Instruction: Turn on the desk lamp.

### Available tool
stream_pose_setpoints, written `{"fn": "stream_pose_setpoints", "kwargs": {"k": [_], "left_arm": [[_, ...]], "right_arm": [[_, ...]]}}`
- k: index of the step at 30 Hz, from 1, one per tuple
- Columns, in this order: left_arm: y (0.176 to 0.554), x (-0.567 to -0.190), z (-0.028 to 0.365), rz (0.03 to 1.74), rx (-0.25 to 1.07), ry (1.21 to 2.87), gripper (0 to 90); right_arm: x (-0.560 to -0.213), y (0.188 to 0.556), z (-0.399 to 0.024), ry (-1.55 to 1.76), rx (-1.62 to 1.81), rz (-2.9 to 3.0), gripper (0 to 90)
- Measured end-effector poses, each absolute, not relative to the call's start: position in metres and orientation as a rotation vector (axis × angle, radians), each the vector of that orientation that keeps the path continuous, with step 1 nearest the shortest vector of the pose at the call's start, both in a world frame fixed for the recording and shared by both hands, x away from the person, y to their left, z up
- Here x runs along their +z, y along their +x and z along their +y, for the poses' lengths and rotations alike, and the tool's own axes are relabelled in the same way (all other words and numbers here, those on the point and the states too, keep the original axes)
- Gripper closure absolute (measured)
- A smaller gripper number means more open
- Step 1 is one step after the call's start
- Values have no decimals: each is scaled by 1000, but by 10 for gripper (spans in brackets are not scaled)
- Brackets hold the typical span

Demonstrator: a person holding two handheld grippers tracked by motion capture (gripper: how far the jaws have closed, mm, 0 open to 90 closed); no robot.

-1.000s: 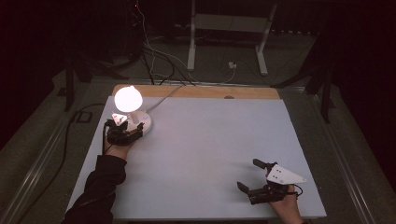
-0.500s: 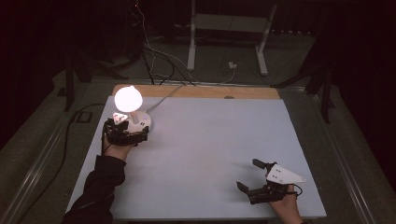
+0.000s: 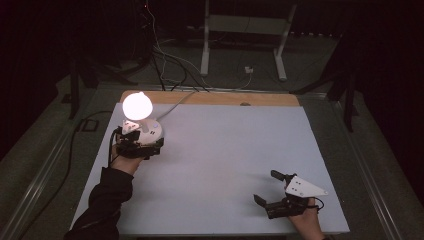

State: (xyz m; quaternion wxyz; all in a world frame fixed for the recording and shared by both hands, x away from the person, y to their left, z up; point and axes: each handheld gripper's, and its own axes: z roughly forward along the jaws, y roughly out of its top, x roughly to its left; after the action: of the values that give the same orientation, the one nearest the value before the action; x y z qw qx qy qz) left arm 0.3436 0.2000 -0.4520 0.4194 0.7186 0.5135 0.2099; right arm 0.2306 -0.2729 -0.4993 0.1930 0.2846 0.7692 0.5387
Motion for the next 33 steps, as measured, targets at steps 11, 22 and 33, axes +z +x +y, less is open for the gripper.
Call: {"fn": "stream_pose_setpoints", "kwargs": {"k": [11,22,33], "left_arm": [[329,-453,204,1218,459,1829,3],[304,-462,206,1147,415,1871,3],[278,-474,204,1105,384,1911,3]], "right_arm": [[-499,230,-273,804,1504,2157,0],[-499,230,-272,801,1499,2159,0],[-500,230,-271,797,1496,2163,0]]}}
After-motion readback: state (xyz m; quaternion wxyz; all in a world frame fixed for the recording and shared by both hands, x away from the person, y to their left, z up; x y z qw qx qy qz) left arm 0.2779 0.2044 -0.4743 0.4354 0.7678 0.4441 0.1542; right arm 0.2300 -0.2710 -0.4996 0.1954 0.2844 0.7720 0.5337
